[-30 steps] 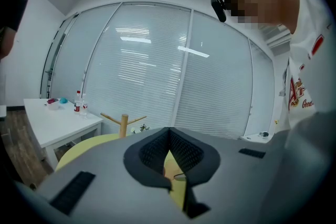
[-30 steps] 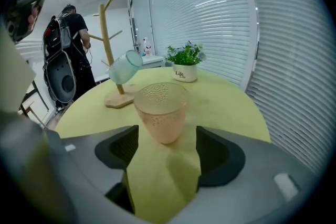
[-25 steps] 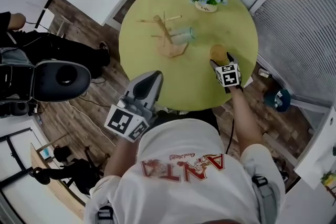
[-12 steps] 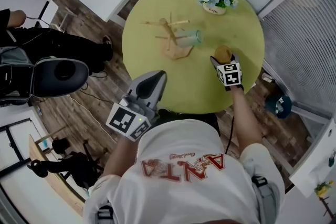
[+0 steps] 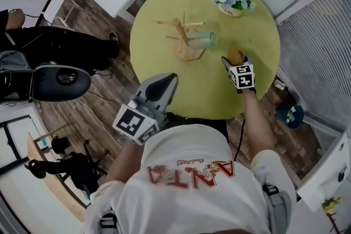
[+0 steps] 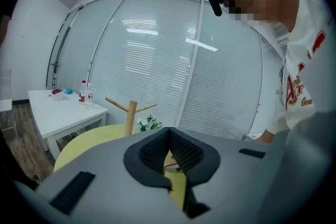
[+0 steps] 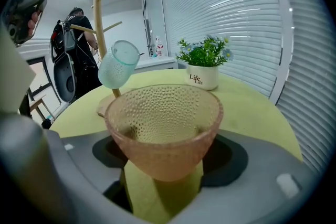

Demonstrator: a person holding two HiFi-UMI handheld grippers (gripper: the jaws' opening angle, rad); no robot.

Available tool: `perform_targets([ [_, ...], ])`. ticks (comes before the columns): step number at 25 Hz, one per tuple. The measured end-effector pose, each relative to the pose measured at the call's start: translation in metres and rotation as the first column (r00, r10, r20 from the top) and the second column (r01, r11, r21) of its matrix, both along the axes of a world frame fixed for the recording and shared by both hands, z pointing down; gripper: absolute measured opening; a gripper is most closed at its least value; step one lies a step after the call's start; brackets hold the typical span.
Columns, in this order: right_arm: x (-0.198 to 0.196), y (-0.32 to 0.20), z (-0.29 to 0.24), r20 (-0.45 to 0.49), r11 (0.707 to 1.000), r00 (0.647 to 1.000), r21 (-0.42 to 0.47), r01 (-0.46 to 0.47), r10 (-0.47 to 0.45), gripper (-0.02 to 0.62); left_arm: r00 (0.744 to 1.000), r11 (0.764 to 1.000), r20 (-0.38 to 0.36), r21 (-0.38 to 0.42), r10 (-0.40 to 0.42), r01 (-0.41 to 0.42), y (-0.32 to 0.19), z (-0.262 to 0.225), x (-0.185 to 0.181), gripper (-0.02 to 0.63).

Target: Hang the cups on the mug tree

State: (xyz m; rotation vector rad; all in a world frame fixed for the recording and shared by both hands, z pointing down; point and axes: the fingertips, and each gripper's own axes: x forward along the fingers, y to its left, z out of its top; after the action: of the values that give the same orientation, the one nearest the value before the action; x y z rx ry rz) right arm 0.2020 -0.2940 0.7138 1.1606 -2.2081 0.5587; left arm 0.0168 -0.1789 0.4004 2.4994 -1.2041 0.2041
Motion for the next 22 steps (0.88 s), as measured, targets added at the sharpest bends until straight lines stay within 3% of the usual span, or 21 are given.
perform_targets([
  [12,-0.004,-0.025,-0.004,0.033,0.999,0.998,0.009,-0.051,0.051,0.357,1.000,0.999,0.007,-0.030,-0.014,0.015,0.010,0.008,-0.012,0.009],
  [17,0.013,-0.019,-0.025,-0.062,0.999,0.997,0.021,-0.045,0.046,0.359,1.000,1.000,-0.019,-0.018,-0.021,0.021,0.012,0.004,-0.021,0.009],
  [22,0.030,-0.021,-0.101,-0.161,0.994,0.986,0.109,-0.031,0.048,0.359,0.996,1.000,-0.091,0.014,0.003,-0.001,0.016,-0.006,-0.028,0.009],
])
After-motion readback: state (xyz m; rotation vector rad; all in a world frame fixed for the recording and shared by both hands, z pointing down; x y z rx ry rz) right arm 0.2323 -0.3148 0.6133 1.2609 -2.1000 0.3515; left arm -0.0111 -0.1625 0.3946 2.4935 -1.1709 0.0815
